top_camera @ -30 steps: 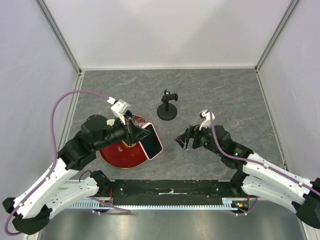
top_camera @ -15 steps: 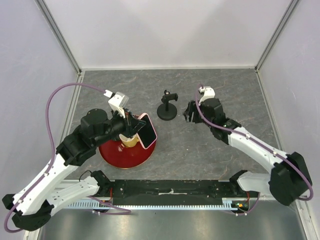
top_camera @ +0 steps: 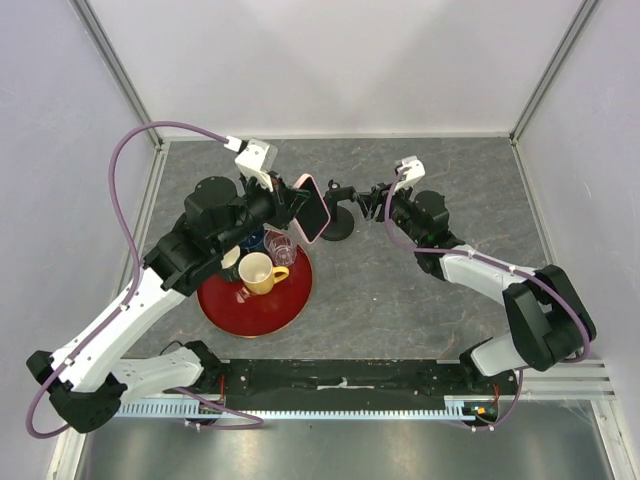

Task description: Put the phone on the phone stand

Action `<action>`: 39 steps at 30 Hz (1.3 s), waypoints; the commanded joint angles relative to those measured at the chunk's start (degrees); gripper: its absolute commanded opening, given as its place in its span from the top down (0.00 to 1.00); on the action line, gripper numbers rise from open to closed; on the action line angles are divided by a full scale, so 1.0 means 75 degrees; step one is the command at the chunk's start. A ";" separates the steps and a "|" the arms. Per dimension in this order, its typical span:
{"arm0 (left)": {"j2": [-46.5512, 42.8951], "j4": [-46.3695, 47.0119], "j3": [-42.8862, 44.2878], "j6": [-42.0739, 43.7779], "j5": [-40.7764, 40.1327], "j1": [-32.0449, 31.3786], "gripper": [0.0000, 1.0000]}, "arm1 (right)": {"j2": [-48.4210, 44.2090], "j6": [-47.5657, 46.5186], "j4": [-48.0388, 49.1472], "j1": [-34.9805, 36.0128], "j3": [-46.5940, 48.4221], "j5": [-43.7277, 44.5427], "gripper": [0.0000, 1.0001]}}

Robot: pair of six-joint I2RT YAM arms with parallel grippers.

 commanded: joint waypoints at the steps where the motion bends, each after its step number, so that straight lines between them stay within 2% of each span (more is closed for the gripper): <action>1: -0.0068 0.1475 0.0286 0.0419 0.0095 0.0374 0.98 | 0.0043 -0.0249 0.2769 0.0015 -0.0710 -0.0290 0.39; 5: -0.0302 0.1803 -0.0182 0.0594 0.0260 0.0481 0.98 | 0.0207 -0.0214 0.2771 0.0015 -0.0701 -0.0476 0.47; 11: -0.0572 0.2085 -0.0944 0.0325 0.0787 0.0879 0.98 | 0.0277 -0.0249 0.2877 0.0026 -0.0665 -0.0396 0.48; 23: -0.0701 0.2144 -0.1144 0.0243 0.0881 0.0938 0.98 | 0.0933 -0.0542 0.2350 0.0342 -0.0255 -0.0010 0.49; 27: -0.0713 0.2167 -0.1156 0.0150 0.0998 0.0973 0.98 | 0.1039 -0.0600 0.2314 0.0366 -0.0185 0.0119 0.55; 35: -0.0654 0.2191 -0.1168 -0.0015 0.1209 0.1114 0.98 | 0.1121 -0.0671 0.2302 0.0366 -0.0103 0.0389 0.57; 39: -0.0596 0.2214 -0.1168 -0.0108 0.1361 0.1195 0.98 | 0.1249 -0.0706 0.2244 0.0366 0.0049 0.0308 0.61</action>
